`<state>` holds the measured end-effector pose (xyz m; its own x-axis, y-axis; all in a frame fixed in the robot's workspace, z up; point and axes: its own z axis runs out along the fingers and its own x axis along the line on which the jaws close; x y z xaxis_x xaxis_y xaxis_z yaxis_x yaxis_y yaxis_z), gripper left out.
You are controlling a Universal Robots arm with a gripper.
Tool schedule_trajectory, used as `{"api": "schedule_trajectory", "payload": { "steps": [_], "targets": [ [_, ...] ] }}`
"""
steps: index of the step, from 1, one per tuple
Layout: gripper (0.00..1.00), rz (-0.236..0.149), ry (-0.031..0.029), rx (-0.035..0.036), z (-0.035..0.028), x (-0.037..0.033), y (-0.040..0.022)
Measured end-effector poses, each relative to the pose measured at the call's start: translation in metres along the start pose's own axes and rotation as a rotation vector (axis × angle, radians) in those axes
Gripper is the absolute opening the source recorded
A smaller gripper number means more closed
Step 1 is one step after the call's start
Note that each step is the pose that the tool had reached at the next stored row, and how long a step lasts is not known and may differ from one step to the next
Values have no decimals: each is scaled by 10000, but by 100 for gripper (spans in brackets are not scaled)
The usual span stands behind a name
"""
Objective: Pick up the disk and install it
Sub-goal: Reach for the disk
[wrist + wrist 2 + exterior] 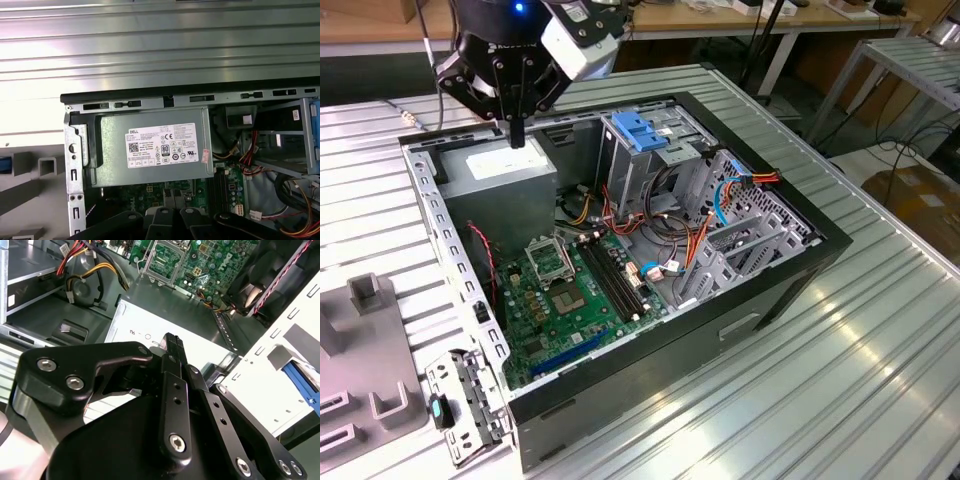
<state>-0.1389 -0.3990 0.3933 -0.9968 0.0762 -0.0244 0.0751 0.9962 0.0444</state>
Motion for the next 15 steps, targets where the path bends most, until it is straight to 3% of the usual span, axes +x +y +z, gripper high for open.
{"api": "schedule_trajectory", "payload": {
  "steps": [15],
  "targets": [
    [11,0,0,0,-3,110,-8]
  ]
}}
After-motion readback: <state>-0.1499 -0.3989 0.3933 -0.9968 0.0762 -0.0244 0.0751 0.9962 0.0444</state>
